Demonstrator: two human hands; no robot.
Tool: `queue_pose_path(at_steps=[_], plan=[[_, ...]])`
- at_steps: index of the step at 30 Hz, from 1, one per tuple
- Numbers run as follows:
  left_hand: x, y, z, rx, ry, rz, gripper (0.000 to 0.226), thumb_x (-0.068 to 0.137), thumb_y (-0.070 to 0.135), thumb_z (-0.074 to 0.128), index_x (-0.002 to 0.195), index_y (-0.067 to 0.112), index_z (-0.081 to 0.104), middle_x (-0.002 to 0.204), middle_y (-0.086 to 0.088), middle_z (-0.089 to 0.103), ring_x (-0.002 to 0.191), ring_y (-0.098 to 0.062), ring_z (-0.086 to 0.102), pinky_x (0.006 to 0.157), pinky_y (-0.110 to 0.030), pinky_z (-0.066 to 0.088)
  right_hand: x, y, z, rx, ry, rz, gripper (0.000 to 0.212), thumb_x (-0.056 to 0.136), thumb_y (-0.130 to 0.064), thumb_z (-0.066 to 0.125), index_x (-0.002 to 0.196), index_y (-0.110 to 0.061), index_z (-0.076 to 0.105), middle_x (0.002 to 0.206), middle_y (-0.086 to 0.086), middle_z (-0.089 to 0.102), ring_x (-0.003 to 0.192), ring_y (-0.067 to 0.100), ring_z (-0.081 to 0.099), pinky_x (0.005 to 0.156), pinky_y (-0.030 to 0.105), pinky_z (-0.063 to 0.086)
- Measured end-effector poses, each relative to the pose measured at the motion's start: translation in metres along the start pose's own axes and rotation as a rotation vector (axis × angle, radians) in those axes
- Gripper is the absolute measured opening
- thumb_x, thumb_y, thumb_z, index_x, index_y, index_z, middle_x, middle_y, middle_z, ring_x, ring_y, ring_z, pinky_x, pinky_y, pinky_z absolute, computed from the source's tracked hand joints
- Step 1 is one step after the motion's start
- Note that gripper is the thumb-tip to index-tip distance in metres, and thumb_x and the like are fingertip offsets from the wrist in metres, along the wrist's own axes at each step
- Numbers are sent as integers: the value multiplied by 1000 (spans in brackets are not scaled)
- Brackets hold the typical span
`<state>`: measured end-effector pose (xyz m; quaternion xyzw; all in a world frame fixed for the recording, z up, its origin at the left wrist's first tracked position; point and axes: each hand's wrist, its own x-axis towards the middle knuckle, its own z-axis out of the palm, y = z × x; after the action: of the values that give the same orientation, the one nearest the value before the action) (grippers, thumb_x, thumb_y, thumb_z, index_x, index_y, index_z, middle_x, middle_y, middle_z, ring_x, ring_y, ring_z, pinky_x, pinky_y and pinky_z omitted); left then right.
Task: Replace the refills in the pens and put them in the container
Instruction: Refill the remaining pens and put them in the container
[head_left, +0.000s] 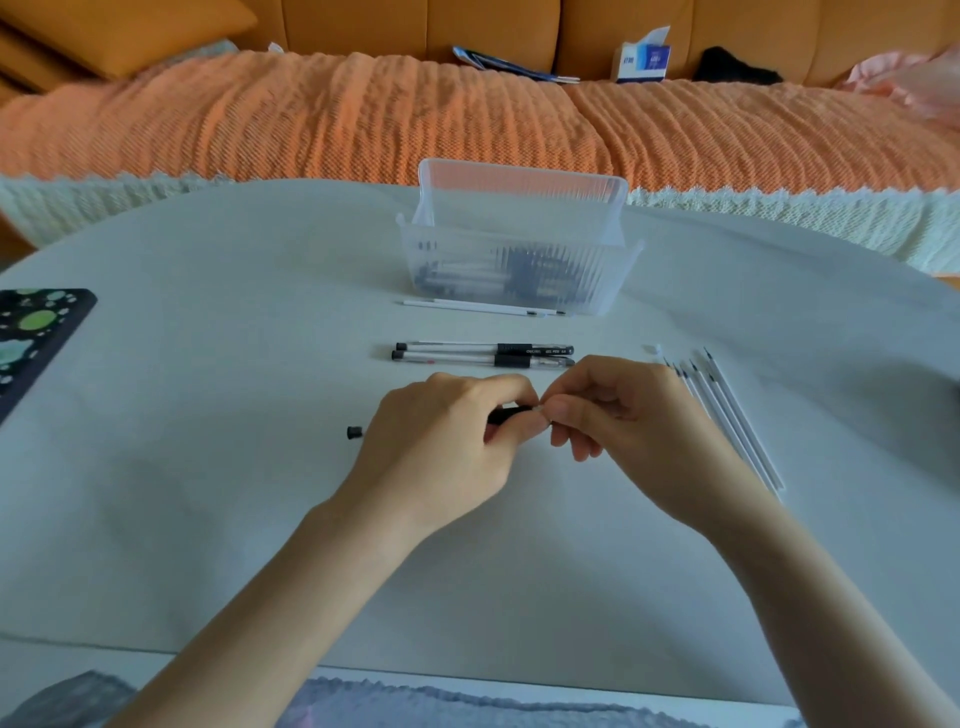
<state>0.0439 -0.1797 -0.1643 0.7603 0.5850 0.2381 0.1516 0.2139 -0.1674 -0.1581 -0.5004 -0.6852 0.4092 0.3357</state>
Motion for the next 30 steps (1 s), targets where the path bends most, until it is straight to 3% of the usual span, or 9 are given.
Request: queue_pose_path(at_steps=[6,9,12,17,20,23,26,30], plan=[[-1,-9,-6,51,-51,23,32,82,63,44,90,36,60,65,12,56,61,-8,48,58,-22,38,-1,0,-3,-23,28,12,12,84,-9,63,76,-16,66,64,1,67,53,10,57,54,20,46],[0,-17,-11,58,-68,-3,32,78,62,52,97,37,56,64,13,51,57,1,45,53,-13,31,-1,3,-6,-169,66,22,9,84,-12,65,78,-18,66,67,-6,66,58,2,58,59,10,43],[3,-26,-14,33,-41,-19,27,83,51,56,103,34,48,72,8,53,61,-6,47,55,-22,35,-2,7,-6,-334,84,31,6,82,-20,68,78,-24,67,71,-15,60,66,-9,51,62,6,36],[5,-26,-9,-65,-30,27,21,89,32,59,94,31,39,83,11,61,68,-3,53,64,-29,43,-2,10,3,-482,19,-46,7,77,-24,73,80,-27,67,74,-19,51,77,-10,42,67,6,32],[5,-23,-8,-113,-15,56,18,87,30,62,93,28,45,87,12,64,82,-13,61,73,-37,48,-1,8,1,-428,56,-30,12,76,-32,73,86,-30,67,78,-20,54,79,-7,44,69,6,33],[5,-24,-6,-145,7,111,15,85,26,65,92,24,52,85,19,59,79,-8,58,72,-37,48,0,4,2,-286,96,-34,13,76,-39,69,88,-32,69,83,-16,64,77,2,50,64,8,34],[5,-24,-4,-158,29,172,14,84,24,67,89,25,54,85,21,57,76,-7,54,66,-33,48,0,1,5,-177,103,-24,4,80,-33,68,82,-31,71,74,-16,66,66,0,49,60,8,35],[6,-25,-3,-176,44,226,15,80,25,72,86,26,58,84,15,59,74,-8,54,65,-32,48,0,0,7,-167,83,-27,9,80,-21,69,73,-26,72,67,-11,67,58,0,49,57,8,34]])
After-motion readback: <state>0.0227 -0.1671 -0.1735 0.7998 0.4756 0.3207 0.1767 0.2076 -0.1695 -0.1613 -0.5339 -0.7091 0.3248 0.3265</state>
